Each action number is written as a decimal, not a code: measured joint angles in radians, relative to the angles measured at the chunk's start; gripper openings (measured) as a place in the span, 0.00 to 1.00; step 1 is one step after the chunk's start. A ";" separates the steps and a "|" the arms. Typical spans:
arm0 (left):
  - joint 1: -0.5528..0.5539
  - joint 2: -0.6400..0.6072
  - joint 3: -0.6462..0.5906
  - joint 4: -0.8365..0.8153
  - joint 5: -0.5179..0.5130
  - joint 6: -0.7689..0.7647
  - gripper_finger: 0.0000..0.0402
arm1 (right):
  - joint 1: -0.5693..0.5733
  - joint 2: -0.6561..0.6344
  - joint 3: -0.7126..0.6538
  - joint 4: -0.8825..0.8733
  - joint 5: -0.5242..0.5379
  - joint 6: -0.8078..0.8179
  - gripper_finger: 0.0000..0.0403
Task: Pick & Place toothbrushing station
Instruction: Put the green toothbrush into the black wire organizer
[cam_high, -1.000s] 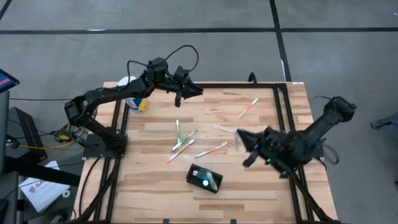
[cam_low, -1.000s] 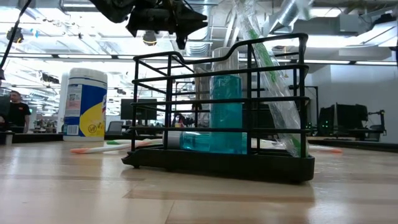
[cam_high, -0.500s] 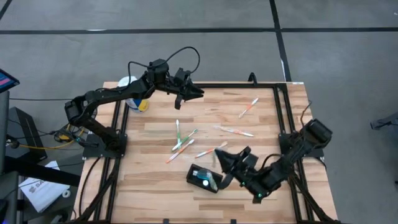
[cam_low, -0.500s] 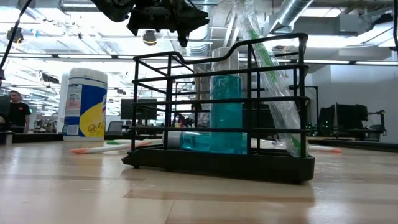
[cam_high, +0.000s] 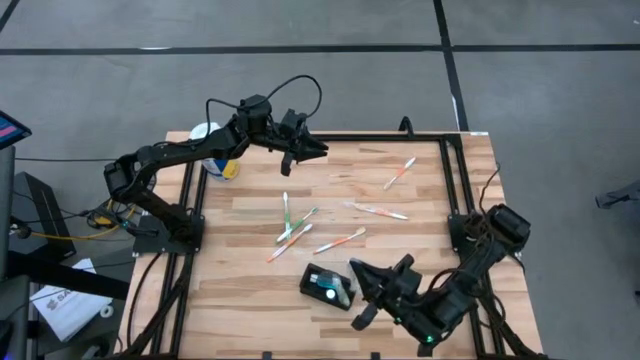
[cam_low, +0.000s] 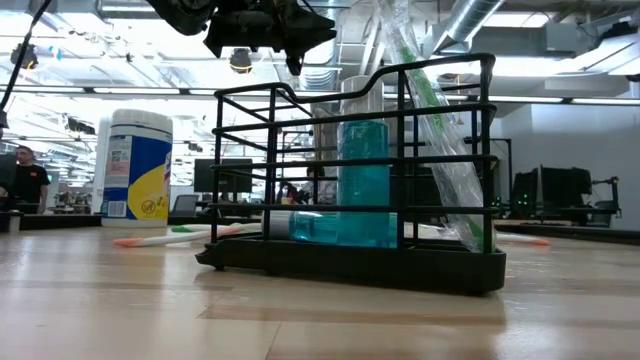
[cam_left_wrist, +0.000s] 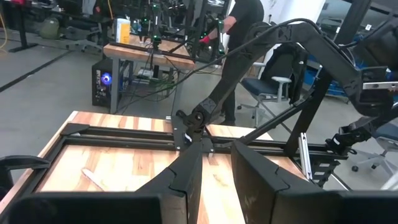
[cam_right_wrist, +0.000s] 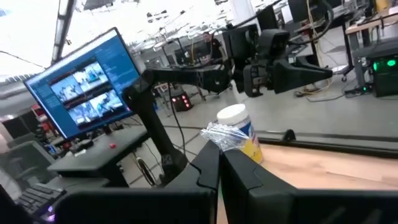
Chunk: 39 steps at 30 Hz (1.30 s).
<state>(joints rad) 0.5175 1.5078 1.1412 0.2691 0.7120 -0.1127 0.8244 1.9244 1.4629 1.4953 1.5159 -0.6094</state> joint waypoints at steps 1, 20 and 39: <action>0.000 0.000 0.000 0.000 0.000 0.000 0.20 | 0.000 0.000 0.000 -0.011 -0.003 0.016 0.00; 0.000 0.000 0.000 -0.002 0.000 0.000 0.20 | -0.001 0.012 -0.016 -0.902 0.053 0.975 0.00; 0.000 0.000 0.000 -0.003 0.000 0.000 0.20 | -0.022 0.012 -0.016 -1.299 0.055 1.378 0.00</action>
<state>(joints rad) 0.5171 1.5078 1.1412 0.2661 0.7120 -0.1127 0.8021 1.9366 1.4471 0.1960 1.5711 0.7681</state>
